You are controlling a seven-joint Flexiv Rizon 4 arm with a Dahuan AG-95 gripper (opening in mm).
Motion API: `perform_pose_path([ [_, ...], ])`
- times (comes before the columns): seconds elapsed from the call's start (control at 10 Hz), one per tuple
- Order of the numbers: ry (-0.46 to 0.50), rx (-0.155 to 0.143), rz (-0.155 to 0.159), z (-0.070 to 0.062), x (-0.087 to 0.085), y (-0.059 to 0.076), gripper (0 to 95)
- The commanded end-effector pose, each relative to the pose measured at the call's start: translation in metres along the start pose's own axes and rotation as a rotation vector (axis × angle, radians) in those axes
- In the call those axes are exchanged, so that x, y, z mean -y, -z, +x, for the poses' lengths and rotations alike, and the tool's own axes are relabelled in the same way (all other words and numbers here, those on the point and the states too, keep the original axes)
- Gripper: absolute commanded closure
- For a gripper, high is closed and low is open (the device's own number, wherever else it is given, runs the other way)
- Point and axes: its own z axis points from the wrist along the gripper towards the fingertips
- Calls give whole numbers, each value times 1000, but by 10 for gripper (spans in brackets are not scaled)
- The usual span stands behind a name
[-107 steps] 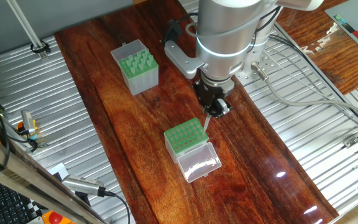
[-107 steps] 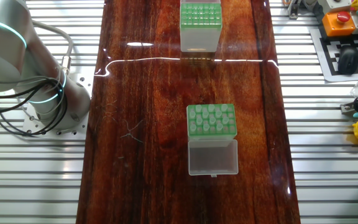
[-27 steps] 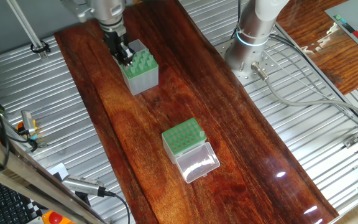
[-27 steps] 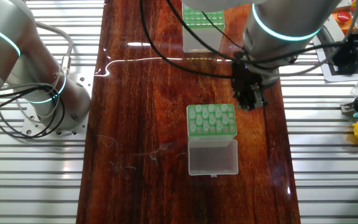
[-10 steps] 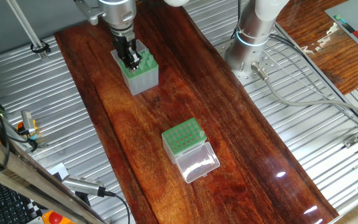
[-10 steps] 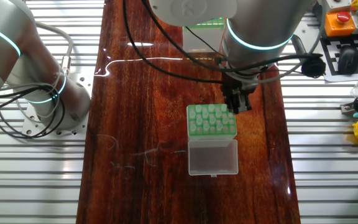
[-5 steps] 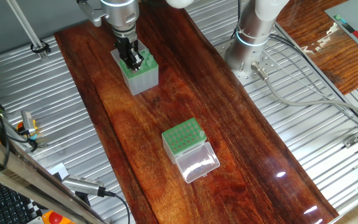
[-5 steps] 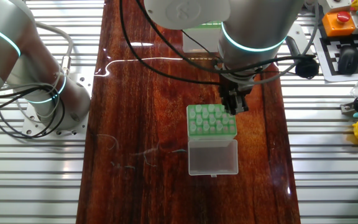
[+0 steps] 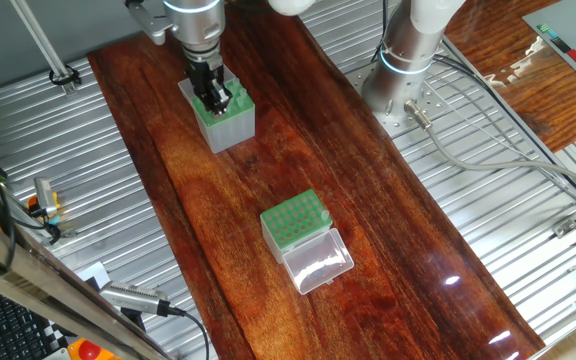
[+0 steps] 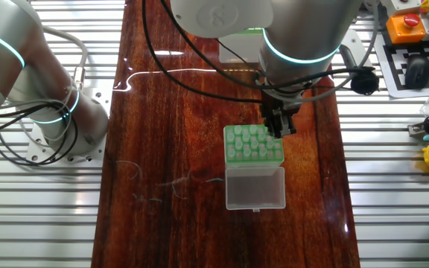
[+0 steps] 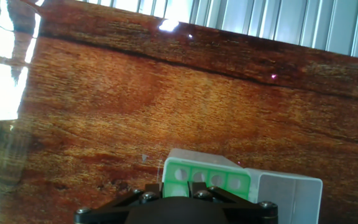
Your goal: Transfer all large pipette tips from one holder to another
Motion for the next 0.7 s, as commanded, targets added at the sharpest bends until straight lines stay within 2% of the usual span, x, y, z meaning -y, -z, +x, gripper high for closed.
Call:
perform_pose_path([
  [0.1, 2, 2, 1, 0, 0, -1, 760],
  [0.2, 7, 4, -4, 0, 0, -2, 950],
  [0.5, 8, 5, -6, 0, 1, 0, 950],
  [0.7, 8, 6, -7, 0, 1, 7, 950],
])
